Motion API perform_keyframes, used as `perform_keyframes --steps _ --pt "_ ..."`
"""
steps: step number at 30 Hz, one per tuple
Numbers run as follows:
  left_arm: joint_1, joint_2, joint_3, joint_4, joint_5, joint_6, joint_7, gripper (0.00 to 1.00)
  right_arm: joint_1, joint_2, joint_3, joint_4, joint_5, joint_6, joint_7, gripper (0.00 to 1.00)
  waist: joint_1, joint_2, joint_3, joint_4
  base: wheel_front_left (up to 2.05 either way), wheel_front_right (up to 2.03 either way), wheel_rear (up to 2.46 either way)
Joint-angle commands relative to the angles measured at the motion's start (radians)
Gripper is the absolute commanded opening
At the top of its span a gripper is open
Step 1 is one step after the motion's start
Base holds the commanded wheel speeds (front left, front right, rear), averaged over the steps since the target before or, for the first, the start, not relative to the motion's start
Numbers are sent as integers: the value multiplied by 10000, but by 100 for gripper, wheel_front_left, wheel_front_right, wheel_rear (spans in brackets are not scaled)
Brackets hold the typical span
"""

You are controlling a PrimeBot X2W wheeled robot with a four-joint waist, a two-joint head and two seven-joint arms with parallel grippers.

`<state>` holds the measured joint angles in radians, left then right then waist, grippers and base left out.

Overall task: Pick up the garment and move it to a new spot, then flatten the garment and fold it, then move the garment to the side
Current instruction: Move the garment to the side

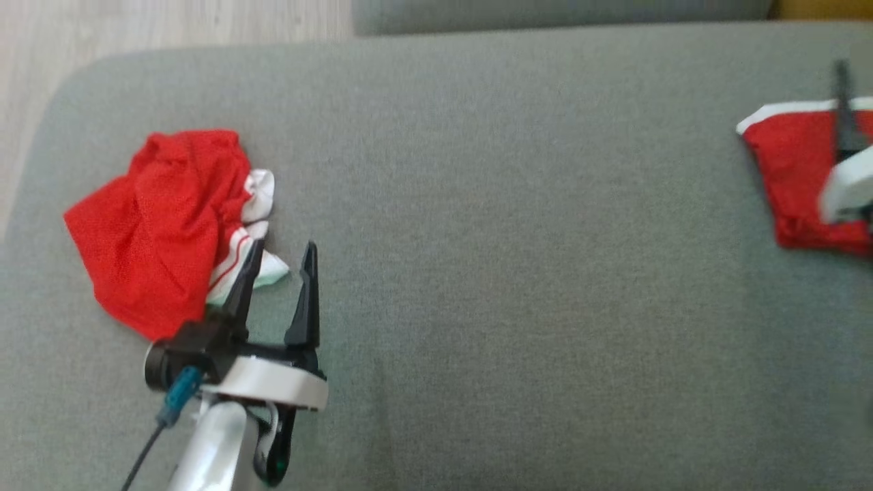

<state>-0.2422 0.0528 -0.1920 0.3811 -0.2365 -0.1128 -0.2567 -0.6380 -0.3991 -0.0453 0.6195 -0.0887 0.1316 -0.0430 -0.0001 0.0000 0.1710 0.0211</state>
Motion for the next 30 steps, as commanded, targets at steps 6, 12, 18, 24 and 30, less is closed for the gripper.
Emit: perform_keyframes --steps 6,12,18,24,30 --pt "368 68 385 -304 91 111 -51 100 1090 1864 7 -1754 815 -9 -796 100 1 0 -1195 -71 0 0 0" --pt "783 53 325 -375 165 161 -51 100 2727 3098 422 -2870 1494 -9 -1301 100 1 0 -1613 -111 0 0 0" --pt "1166 16 330 -389 7 226 -51 100 4695 3479 730 -3159 2594 -9 -1927 100 1 0 -1760 -114 0 0 0" --pt "1171 4 293 -362 203 279 -51 100 5269 3486 1031 -2808 3254 -9 -2134 100 1 0 -1720 -152 0 0 0" --pt "1103 -8 287 -357 196 282 -51 100 5185 3487 1058 -2581 3239 -9 -2176 100 1 0 -1683 -144 0 0 0"
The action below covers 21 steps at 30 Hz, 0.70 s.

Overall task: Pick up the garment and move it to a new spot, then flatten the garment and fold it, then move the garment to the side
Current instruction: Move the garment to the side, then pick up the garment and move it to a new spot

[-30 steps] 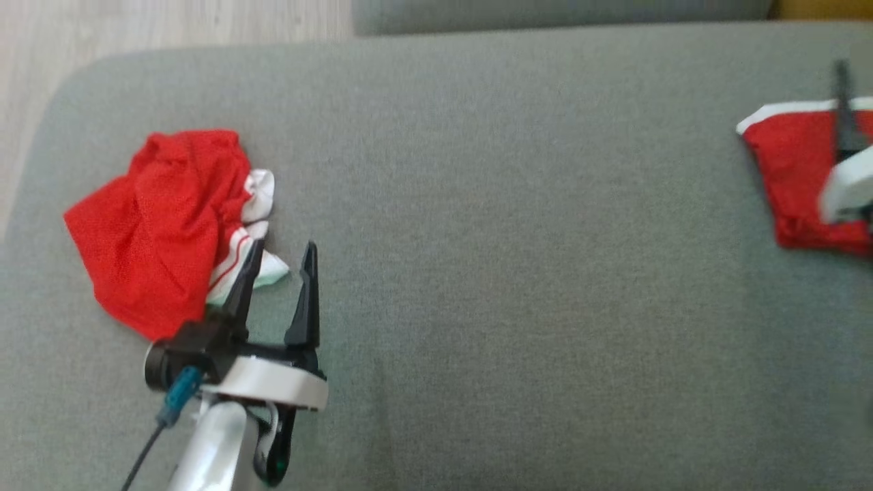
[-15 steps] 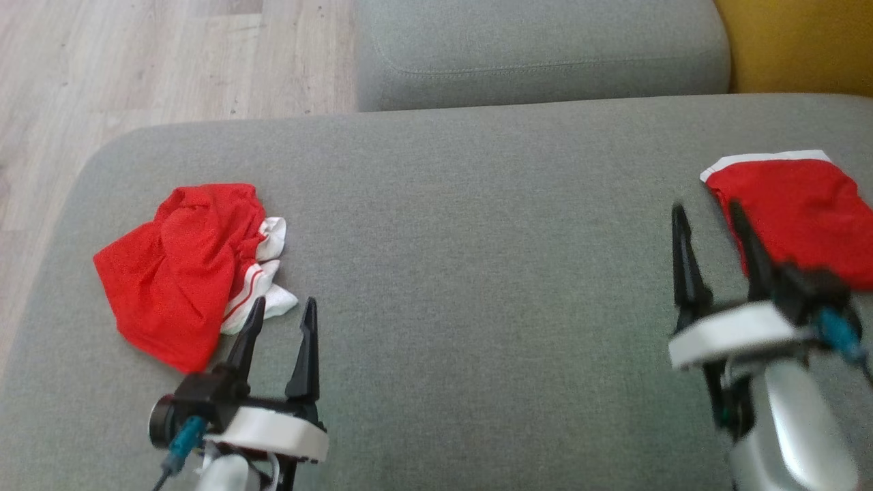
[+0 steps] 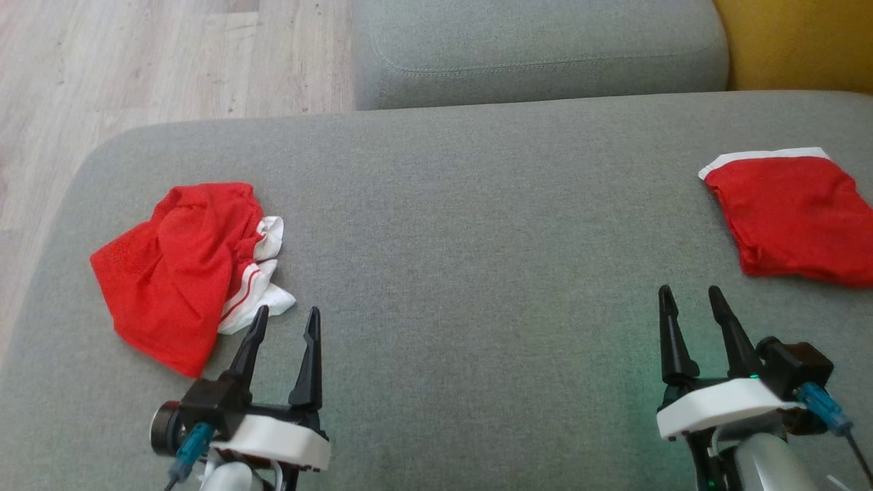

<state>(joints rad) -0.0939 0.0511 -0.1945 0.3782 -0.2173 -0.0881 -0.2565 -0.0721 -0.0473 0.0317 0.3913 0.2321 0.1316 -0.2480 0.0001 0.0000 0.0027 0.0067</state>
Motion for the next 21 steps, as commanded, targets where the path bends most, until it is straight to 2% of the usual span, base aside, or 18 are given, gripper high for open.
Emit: perform_keyframes --steps 1,8,21 --pt "-387 7 294 -328 2 29 -53 100 -502 -31 275 -272 30 -9 -129 100 -1 0 -1 11 0 0 0" --pt "-411 -3 225 -475 -37 60 -53 100 -444 -31 423 -502 128 -9 -135 100 -1 0 -74 385 0 0 0" --pt "-88 13 286 -456 3 183 -53 100 -76 -30 1200 -652 594 -9 -136 100 -1 0 -399 2328 0 0 0"
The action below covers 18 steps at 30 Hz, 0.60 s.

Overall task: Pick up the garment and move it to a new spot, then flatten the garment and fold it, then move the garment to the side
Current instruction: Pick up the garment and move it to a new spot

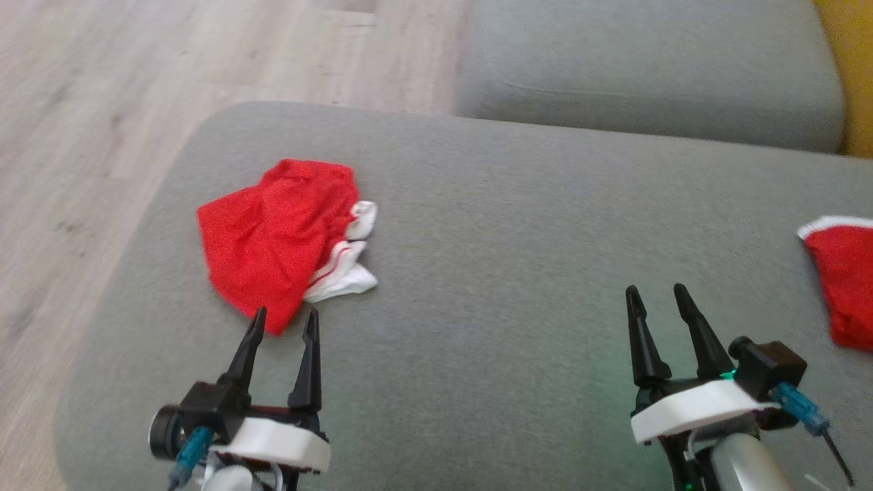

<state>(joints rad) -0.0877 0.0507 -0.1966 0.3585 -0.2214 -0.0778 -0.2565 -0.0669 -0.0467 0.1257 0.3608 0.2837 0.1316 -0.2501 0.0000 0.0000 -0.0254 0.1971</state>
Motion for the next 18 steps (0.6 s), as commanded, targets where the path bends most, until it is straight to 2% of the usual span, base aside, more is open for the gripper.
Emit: perform_keyframes --steps 1,11,18 --pt "-133 22 310 -245 60 74 -53 100 -101 -36 296 -344 106 -9 -115 100 0 0 -137 585 0 0 0" --pt "-110 178 312 -160 198 0 -53 100 29 -36 537 -336 334 -9 -116 100 0 0 -116 1733 0 0 0" --pt "-236 264 285 -79 209 -27 -53 100 -9 -36 738 -250 365 -9 -116 100 0 0 91 1775 0 0 0"
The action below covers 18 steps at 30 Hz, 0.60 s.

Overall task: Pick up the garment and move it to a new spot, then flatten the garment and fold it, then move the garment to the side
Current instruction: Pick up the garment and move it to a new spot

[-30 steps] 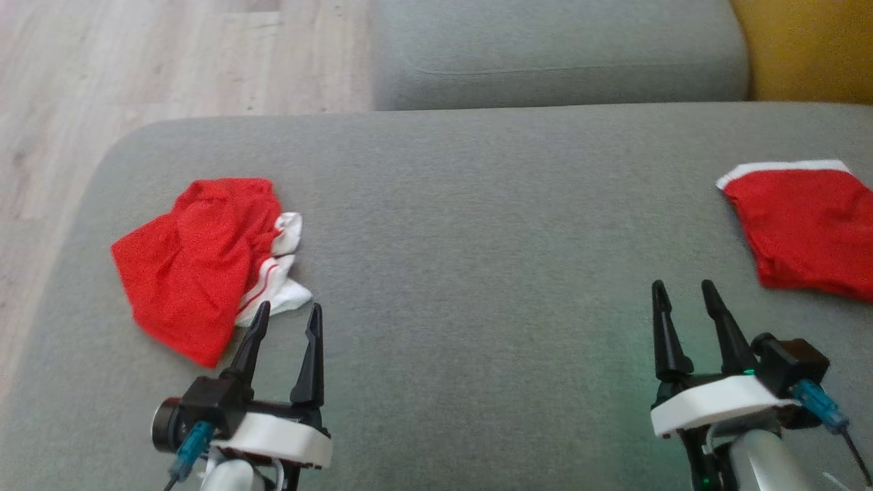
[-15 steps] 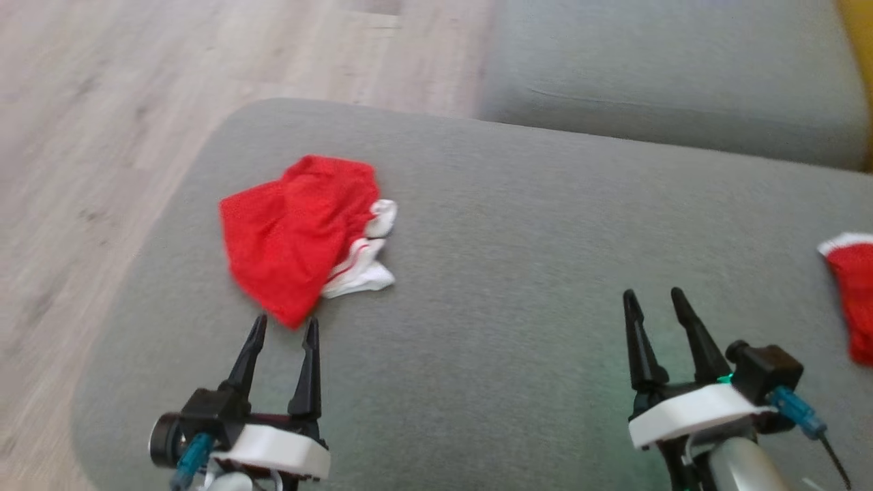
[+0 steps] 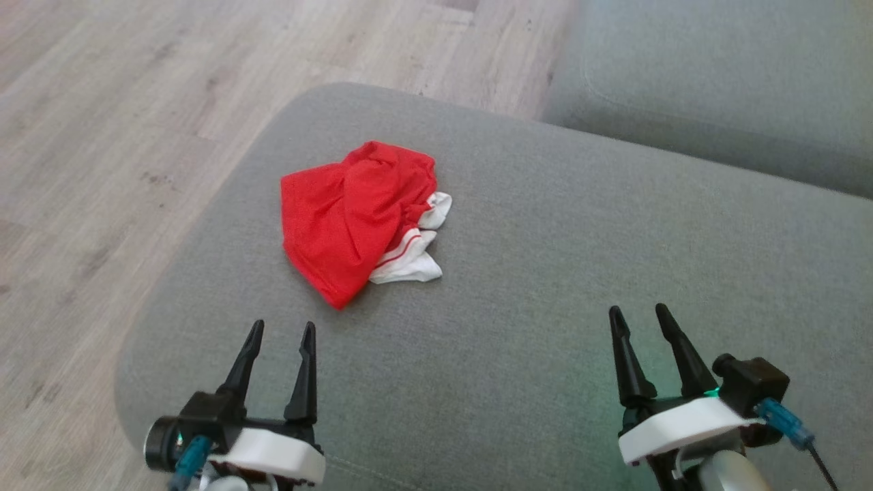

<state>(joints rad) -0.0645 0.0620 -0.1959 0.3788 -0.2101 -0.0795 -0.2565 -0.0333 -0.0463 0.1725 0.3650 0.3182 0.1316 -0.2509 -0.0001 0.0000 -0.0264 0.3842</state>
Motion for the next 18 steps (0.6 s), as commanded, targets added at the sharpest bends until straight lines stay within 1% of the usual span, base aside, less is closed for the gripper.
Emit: perform_keyframes --steps 1,3,5,6,9,12,18 --pt "-536 194 264 -242 93 -28 -38 100 -391 -40 288 -291 22 -9 -108 100 1 0 175 -168 0 0 0" --pt "-740 300 245 -174 113 -51 19 100 -492 -39 295 -303 6 -9 -108 100 1 0 362 -369 0 0 0" --pt "-1025 427 198 -3 147 -77 324 100 -609 -39 278 -325 -48 -9 -108 100 1 0 610 -620 0 0 0" --pt "-1025 427 198 -3 147 -77 324 100 -609 -39 278 -325 -48 -9 -108 100 1 0 610 -620 0 0 0" --pt "-1585 641 -39 591 53 -236 1472 100 -775 -39 188 -364 -156 -9 -108 100 1 0 1049 -1001 0 0 0" --pt "-2285 935 -135 1176 48 -312 2101 100 -912 -39 86 -344 -266 -9 -108 100 1 0 1452 -1354 0 0 0" --pt "-3471 1308 -113 2479 -127 -394 2433 100 -1144 -39 -2 -373 -353 -9 -108 100 1 0 2006 -1848 0 0 0"
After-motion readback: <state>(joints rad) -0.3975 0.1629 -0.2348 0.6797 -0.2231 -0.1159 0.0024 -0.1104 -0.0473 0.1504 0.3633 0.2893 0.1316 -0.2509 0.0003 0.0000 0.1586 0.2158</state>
